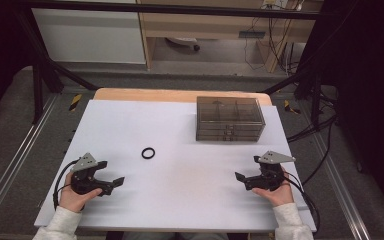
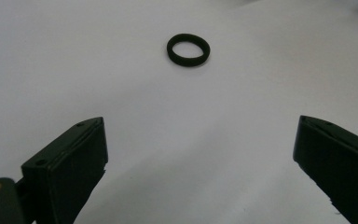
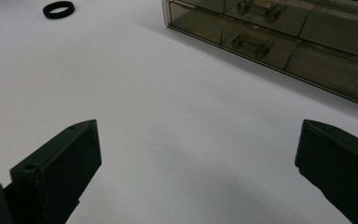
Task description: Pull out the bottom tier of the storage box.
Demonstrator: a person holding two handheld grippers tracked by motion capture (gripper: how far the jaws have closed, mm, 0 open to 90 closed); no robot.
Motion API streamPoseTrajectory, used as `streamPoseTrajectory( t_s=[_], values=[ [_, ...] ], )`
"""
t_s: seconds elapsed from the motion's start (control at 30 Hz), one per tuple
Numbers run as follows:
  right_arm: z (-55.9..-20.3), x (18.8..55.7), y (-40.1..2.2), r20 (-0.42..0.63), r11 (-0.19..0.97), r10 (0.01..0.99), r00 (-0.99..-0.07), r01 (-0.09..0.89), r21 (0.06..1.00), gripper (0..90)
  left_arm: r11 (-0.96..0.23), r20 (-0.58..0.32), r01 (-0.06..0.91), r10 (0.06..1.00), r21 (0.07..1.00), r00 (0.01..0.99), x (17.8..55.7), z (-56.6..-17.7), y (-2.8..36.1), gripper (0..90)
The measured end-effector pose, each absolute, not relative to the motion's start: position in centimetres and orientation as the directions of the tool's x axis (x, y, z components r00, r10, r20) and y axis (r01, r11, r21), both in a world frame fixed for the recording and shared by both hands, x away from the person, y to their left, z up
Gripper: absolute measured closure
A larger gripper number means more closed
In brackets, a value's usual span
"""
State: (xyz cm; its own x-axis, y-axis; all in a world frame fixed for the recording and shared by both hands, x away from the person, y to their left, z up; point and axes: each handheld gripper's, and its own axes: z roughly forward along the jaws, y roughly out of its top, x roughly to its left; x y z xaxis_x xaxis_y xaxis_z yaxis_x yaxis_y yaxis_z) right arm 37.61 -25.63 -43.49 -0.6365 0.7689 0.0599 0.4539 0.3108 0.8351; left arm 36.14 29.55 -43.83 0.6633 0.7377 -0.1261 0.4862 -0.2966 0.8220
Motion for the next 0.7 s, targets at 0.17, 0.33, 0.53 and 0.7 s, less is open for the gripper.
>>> streamPoseTrajectory(
  t_s=[0.17,0.33,0.53,0.7],
  values=[
    [-43.5,37.7,-25.3,0.036,0.337,0.764,-0.644,0.447,0.829,1.0,-0.297,-0.126,0.486,0.738,0.822,0.663,36.1,-43.8,29.5,2.7],
    [-43.4,37.8,-25.1,0.021,0.349,0.761,-0.648,0.437,0.829,0.9,-0.297,-0.126,0.486,0.738,0.822,0.663,36.1,-43.8,29.5,2.8],
    [-43.3,37.9,-24.8,0.005,0.363,0.76,-0.65,0.431,0.826,1.0,-0.297,-0.126,0.486,0.738,0.822,0.663,36.1,-43.8,29.5,2.7],
    [-43.2,38.0,-24.5,-0.025,0.391,0.755,-0.656,0.419,0.82,1.0,-0.299,-0.125,0.486,0.737,0.821,0.664,36.1,-43.8,29.4,2.7]
  ],
)
